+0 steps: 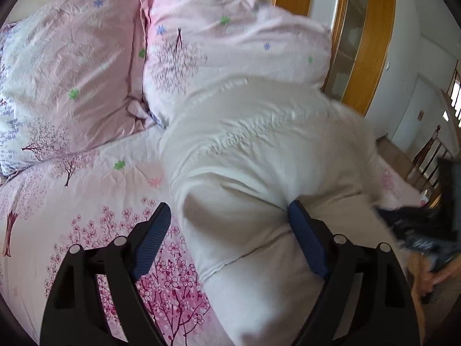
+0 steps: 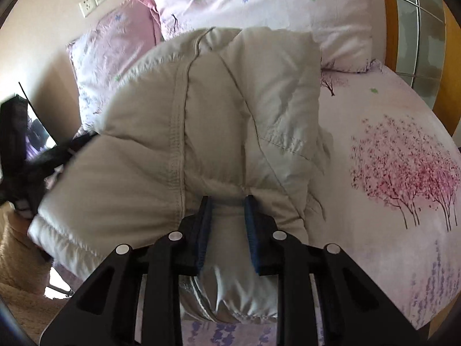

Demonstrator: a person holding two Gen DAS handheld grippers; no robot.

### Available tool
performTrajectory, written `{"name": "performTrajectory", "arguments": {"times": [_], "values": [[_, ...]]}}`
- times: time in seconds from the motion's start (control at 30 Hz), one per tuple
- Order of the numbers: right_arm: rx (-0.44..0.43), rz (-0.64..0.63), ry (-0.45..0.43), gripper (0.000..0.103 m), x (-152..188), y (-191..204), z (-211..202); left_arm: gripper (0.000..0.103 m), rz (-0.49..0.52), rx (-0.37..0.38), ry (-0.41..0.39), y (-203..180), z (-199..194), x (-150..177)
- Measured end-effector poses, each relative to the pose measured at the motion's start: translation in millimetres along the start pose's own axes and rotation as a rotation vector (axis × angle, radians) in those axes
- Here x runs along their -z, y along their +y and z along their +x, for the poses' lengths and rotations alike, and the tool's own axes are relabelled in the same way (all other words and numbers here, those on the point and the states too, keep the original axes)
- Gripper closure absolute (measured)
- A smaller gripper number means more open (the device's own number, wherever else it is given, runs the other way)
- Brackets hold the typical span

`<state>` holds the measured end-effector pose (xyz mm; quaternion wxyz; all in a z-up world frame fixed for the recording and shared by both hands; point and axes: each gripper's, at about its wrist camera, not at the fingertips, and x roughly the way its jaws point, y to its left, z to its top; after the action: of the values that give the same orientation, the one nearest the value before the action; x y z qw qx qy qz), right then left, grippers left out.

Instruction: Fold large clothes

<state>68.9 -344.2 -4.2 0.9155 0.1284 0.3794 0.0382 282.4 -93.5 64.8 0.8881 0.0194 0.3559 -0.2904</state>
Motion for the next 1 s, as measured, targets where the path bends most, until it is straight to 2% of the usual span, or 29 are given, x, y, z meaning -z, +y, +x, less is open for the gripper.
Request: {"name": "performTrajectory", "arguments": {"times": [0.1,0.17,0.3,0.37,0.43,0.53,0.6,0.67,0.7,0.77,0.83,1.0], "values": [[-0.009,0.008,0.0,0.08,3,-3,2,0.02,0.008,0.058,-0.042,-2,-22,0],[-0.02,0.012,-0.003,0.08,3,-6,4,0.016,0.048,0.073,-0.047,-8,-30,4],[-0.029,0.01,-0.016,0.08,7,-6,4,0.013,0.168,0.014,-0.012,-33,-23,20],[-0.026,0.005,-0.022,0.08,9,-4,3,0.013,0.157,0.023,0.024,-34,-14,22],[-0.017,0.003,-0.027,0.08,10,-3,5,0.008,0.109,0.044,0.067,-31,-2,24],[0.0,0.001,-0.016,0.08,8,1,2,0.006,0.108,0.036,0.074,-30,5,30],[0.0,0.014,0.005,0.079,-3,3,-7,0.008,0.08,0.06,0.087,-25,-1,26],[-0.031,0.031,-0.056,0.077,-20,2,-25,0.01,0.059,0.089,0.073,-18,-12,16],[-0.048,0.046,-0.098,0.077,-33,0,-34,0.01,0.049,0.082,0.041,-13,-18,10],[-0.08,0.077,-0.123,0.074,-55,-6,-37,0.01,0.04,0.04,-0.006,-5,-23,-4],[-0.07,0.094,-0.103,0.074,-79,-9,-25,0.01,0.038,-0.02,-0.03,5,-16,-23],[-0.025,0.099,0.053,0.075,-106,-17,22,0.009,0.041,-0.072,0.036,12,21,-42]]}}
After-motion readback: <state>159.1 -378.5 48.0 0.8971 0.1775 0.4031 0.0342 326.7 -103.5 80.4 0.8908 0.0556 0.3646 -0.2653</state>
